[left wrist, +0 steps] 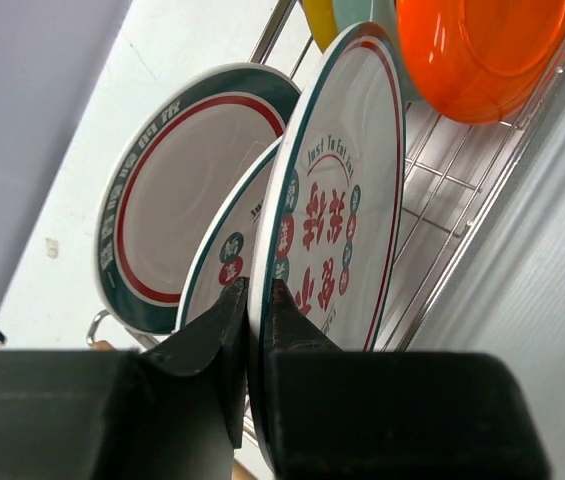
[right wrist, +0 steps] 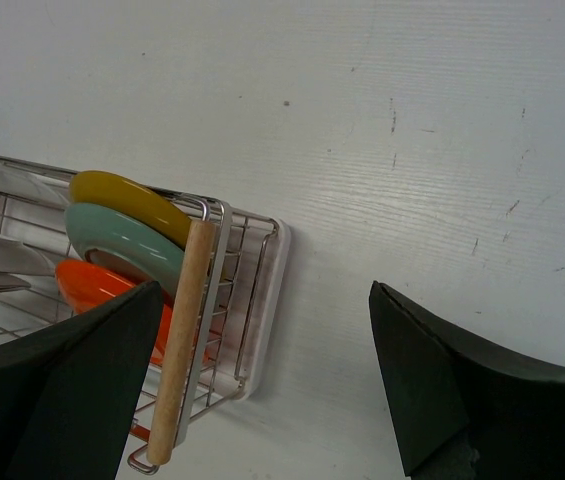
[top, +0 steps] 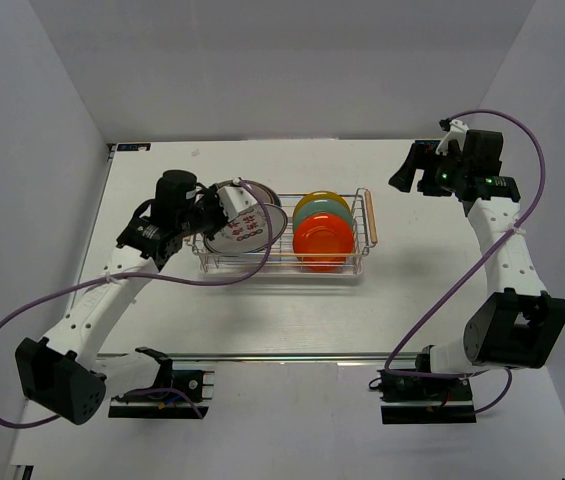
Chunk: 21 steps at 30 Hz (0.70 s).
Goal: Unload the plates from the dish rack
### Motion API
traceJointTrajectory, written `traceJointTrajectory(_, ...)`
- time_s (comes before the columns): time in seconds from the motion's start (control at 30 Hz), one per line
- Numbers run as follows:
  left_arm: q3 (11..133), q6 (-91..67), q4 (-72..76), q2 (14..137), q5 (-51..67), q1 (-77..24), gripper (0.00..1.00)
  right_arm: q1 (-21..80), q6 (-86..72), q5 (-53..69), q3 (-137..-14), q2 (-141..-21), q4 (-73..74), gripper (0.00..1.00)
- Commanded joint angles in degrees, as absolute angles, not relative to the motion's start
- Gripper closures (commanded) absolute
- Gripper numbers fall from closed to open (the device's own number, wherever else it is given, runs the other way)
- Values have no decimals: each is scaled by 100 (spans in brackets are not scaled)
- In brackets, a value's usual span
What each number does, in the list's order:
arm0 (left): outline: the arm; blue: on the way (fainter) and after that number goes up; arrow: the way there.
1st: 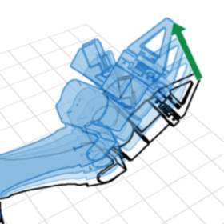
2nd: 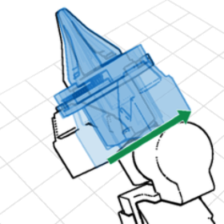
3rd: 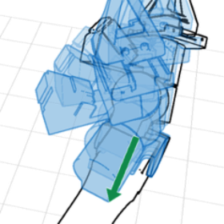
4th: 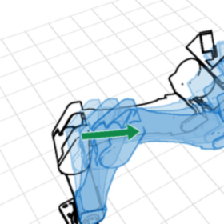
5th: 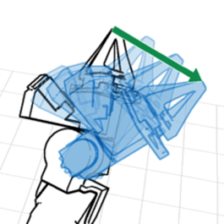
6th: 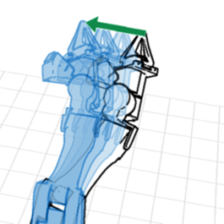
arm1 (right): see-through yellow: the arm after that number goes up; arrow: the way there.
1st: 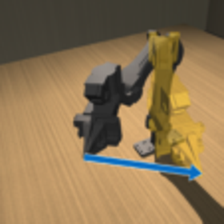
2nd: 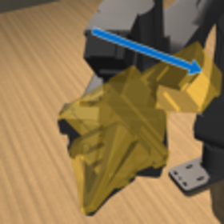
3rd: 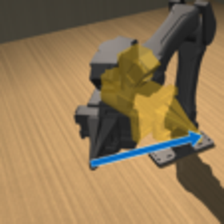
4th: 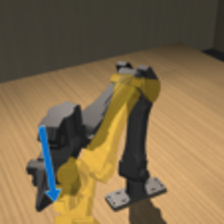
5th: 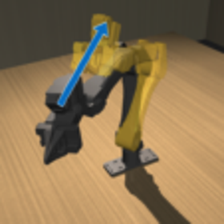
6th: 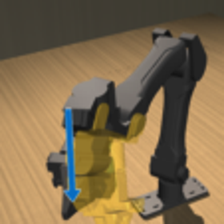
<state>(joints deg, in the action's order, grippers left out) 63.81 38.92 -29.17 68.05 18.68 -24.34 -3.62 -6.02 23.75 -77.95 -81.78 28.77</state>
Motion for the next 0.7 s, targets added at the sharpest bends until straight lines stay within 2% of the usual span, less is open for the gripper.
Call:
traceJointTrajectory(0.0, 6662, 4349, -2892, 6434, 2118, -2426, 88, -369, -642, 2364, -8042, -8042, 2813, 11)
traceJointTrajectory(0.17, 6645, 4754, -2935, 6249, 2109, -2426, 100, -369, -633, 2312, -8016, -7981, 2769, 11)
traceJointTrajectory(0.4, 6723, 5405, -2953, 5881, 2618, -2426, 100, -369, -606, 2259, -8016, -7919, 2742, 11)
traceJointTrajectory(0.67, 7267, 4801, -2611, 5844, 2892, -2426, 100, -369, -484, 2180, -8025, -7805, 2742, 11)
